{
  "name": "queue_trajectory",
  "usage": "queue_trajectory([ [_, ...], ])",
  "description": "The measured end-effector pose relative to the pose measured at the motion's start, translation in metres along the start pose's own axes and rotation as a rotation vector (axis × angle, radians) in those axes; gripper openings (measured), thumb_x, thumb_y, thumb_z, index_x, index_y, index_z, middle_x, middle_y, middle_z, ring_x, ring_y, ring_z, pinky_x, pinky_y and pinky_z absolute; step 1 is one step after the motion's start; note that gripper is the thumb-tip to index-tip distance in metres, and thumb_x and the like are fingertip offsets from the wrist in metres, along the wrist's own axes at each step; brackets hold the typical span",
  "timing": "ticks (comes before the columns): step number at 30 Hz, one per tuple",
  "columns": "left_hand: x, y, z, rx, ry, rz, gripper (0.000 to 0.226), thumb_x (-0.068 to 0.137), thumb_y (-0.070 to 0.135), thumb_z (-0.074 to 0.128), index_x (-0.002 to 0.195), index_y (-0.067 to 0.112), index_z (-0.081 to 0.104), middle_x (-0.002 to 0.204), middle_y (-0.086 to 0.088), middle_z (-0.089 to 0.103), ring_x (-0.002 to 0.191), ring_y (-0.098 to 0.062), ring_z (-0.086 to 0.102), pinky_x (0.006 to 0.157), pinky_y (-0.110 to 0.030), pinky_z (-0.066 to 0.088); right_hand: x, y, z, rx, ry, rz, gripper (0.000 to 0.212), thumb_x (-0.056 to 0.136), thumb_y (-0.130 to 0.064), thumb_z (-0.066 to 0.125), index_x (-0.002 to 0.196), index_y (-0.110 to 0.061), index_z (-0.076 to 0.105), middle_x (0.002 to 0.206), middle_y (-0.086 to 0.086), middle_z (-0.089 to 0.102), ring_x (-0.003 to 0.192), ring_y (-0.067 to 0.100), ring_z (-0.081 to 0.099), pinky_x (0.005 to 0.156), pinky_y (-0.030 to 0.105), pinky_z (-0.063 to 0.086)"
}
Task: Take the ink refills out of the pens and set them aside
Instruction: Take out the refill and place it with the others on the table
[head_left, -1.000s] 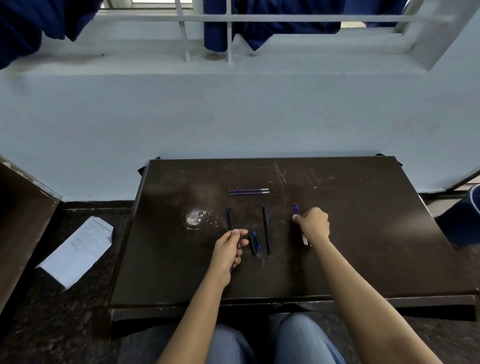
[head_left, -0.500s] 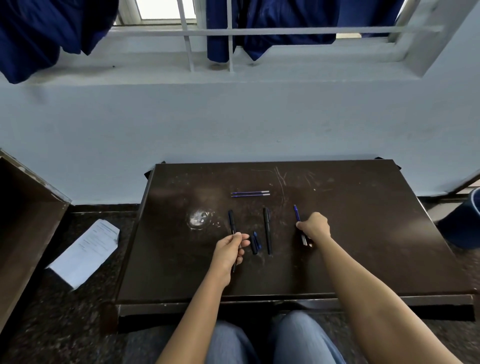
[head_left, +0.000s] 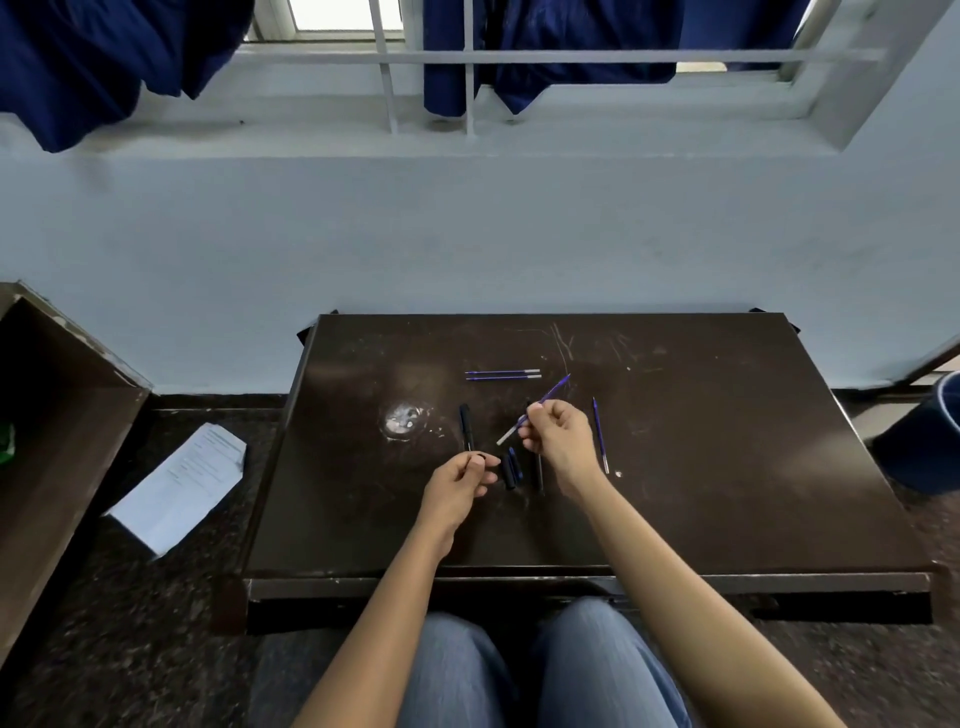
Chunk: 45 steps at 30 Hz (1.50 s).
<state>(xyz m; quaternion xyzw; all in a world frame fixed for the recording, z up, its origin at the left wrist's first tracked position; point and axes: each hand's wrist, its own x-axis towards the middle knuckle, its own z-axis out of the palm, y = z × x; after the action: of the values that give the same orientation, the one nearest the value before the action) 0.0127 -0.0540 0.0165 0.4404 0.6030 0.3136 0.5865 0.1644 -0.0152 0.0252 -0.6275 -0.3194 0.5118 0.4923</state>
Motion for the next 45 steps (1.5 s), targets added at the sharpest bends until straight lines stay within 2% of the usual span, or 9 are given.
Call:
queue_trajectory([
  [5,0.001,0.0,-0.002,0.015,0.0,0.035,0.026,0.101,0.025,0.044,0.105,0.017,0.069,0.09,0.004,0.065,0.085,-0.006,0.06,0.069,-0.011,0.045,-0.021,0.002,0.013,-0.133,0.025,-0.118,0.017,0.096,-0.013,0.054,0.081,-0.006,0.059,0.067,0.003,0.066,0.065,0.014,0.062,0.067,0.032,0.054],
  [12,0.0,-0.003,-0.01,0.007,0.0,0.047,0.025,0.1,0.029,0.045,0.11,0.02,0.067,0.1,0.005,0.069,0.093,-0.008,0.063,0.082,-0.019,0.05,-0.034,0.001,0.022,-0.336,-0.135,-0.195,0.011,0.09,-0.013,0.06,0.086,-0.008,0.068,0.073,0.001,0.07,0.07,0.007,0.065,0.074,0.025,0.054],
  [15,0.001,-0.009,-0.011,0.009,0.044,0.06,0.024,0.099,0.032,0.046,0.11,0.025,0.067,0.098,0.003,0.072,0.097,-0.014,0.065,0.09,-0.031,0.051,-0.035,0.01,0.02,-0.412,-0.208,-0.238,0.015,0.086,-0.008,0.064,0.092,-0.015,0.075,0.083,-0.002,0.072,0.077,0.009,0.065,0.076,0.019,0.052],
  [18,-0.002,-0.013,-0.013,-0.06,0.111,0.116,0.022,0.099,0.03,0.048,0.104,0.023,0.069,0.096,0.002,0.071,0.093,-0.016,0.064,0.084,-0.028,0.051,-0.031,0.018,0.014,-0.505,-0.108,-0.242,0.022,0.088,-0.006,0.06,0.1,-0.017,0.075,0.093,-0.007,0.073,0.085,0.006,0.065,0.08,0.015,0.049],
  [22,-0.002,-0.016,-0.015,-0.117,0.131,0.133,0.021,0.099,0.025,0.049,0.103,0.019,0.069,0.095,0.003,0.069,0.09,-0.008,0.063,0.075,-0.016,0.048,-0.009,0.03,0.009,-0.775,0.022,-0.137,0.02,0.09,-0.011,0.058,0.105,-0.012,0.072,0.1,0.006,0.073,0.095,0.022,0.068,0.087,0.031,0.053],
  [26,0.0,-0.017,-0.016,-0.12,0.126,0.116,0.021,0.099,0.024,0.048,0.105,0.02,0.068,0.096,0.003,0.069,0.091,-0.008,0.063,0.077,-0.017,0.048,0.004,0.028,0.014,-1.044,-0.044,-0.016,0.022,0.091,-0.015,0.056,0.107,-0.005,0.068,0.106,0.017,0.068,0.1,0.037,0.065,0.085,0.043,0.055],
  [36,0.0,-0.014,-0.019,-0.119,0.121,0.103,0.022,0.1,0.023,0.048,0.107,0.02,0.068,0.096,0.002,0.069,0.092,-0.011,0.062,0.08,-0.02,0.05,0.013,0.023,0.028,-1.322,-0.094,0.028,0.022,0.089,-0.01,0.059,0.11,-0.004,0.062,0.109,0.015,0.066,0.101,0.036,0.065,0.081,0.042,0.055],
  [40,-0.006,-0.01,-0.02,-0.143,0.106,0.086,0.023,0.1,0.02,0.048,0.115,0.02,0.065,0.09,0.002,0.067,0.084,-0.004,0.061,0.067,-0.01,0.047,0.018,0.021,0.019,-1.035,-0.027,0.12,0.02,0.081,-0.02,0.068,0.097,-0.008,0.067,0.098,0.01,0.068,0.092,0.03,0.066,0.076,0.036,0.054],
  [45,-0.016,-0.001,-0.024,-0.111,0.071,0.083,0.025,0.1,0.019,0.046,0.117,0.025,0.064,0.087,0.002,0.066,0.072,0.004,0.057,0.059,-0.008,0.043,0.011,-0.008,0.015,0.104,0.021,0.395,0.011,0.087,-0.004,0.061,0.076,-0.004,0.061,0.071,0.01,0.059,0.063,0.017,0.057,0.051,0.021,0.052],
])
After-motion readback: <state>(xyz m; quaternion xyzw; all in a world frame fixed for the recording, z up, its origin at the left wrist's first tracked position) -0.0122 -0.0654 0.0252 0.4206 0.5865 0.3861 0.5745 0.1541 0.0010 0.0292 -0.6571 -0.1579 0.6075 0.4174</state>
